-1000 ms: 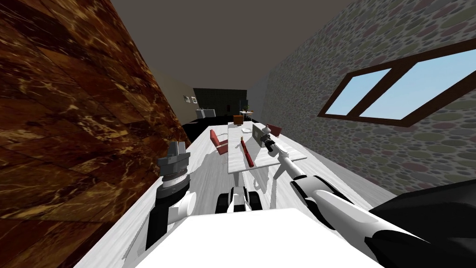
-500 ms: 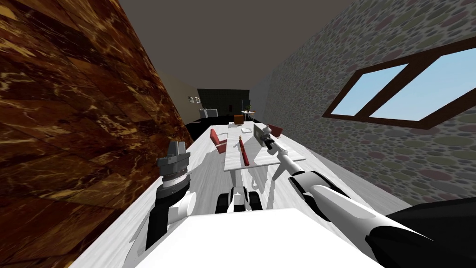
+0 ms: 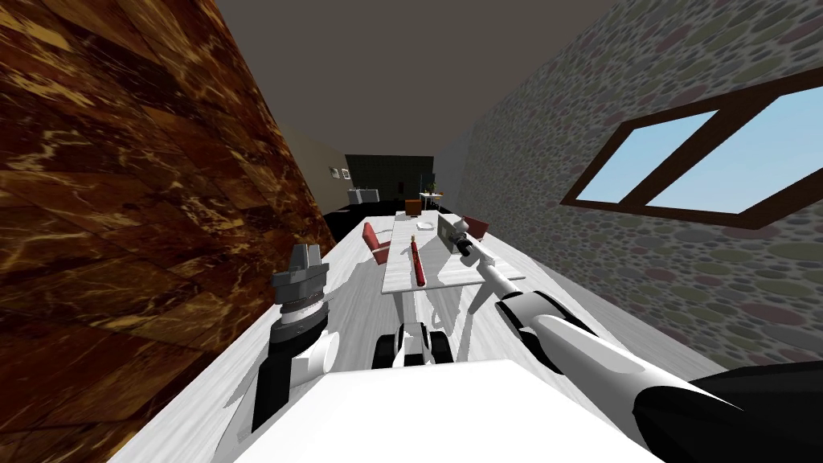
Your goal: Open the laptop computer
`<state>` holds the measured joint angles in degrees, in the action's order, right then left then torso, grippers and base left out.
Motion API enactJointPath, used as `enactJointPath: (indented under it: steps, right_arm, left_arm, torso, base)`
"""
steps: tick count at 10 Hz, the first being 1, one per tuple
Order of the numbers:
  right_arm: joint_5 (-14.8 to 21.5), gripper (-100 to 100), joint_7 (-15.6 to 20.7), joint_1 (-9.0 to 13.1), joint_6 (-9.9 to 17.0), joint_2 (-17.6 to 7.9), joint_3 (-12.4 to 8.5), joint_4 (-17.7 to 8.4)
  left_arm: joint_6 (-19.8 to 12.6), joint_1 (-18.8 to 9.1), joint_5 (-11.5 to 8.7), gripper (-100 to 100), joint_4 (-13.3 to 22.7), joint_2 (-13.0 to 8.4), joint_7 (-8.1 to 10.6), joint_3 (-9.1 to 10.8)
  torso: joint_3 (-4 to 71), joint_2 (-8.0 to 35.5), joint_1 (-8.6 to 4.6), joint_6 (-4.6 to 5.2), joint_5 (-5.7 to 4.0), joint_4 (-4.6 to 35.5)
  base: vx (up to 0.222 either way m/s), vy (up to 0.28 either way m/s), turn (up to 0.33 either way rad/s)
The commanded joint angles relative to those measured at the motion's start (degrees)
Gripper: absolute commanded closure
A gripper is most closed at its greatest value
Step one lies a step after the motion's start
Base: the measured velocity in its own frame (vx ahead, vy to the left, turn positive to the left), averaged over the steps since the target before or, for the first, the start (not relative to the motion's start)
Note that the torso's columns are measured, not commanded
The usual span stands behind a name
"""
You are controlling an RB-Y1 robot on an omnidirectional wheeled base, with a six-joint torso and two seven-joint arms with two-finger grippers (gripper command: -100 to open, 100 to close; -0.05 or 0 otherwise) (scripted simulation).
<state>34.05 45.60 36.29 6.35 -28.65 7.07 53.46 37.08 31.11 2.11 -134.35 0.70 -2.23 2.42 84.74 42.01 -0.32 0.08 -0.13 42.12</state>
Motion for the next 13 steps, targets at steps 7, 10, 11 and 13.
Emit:
enactJointPath:
  steps: [7,10,11,13]
  right_arm:
    - [-6.4,100,-7.35,0.55,-1.52,2.28,-1.92,-2.77]
    - [-9.46,100,-11.3,-1.49,-4.43,4.68,-3.35,-4.85]
    - [-9.46,100,-11.3,-1.49,-4.43,4.68,-3.35,-4.85]
    - [-9.46,100,-11.3,-1.49,-4.43,4.68,-3.35,-4.85]
  left_arm:
    - [0.0,0.0,0.0,0,0.0,0.0,0.0,0.0]
    - [0.0,0.0,0.0,0,0.0,0.01,0.0,-0.01]
    - [0.0,0.0,0.0,0,0.0,0.0,0.0,0.0]
    - [0.0,0.01,0.0,0,0.0,0.01,0.0,0.0]
  torso:
    - [0.26,-0.37,-0.05,0.02,-0.26,-0.62]
    - [0.36,-0.54,-0.1,-0.01,-0.18,-0.49]
    - [0.49,-0.75,-0.34,0.09,-0.33,-0.74]
    - [0.56,-0.83,-0.17,-0.01,-0.32,-0.83]
  base:
    - [0.005,-0.089,0.015]
    - [0.034,-0.073,0.005]
    - [0.029,-0.06,-0.007]
    - [0.009,-0.016,-0.014]
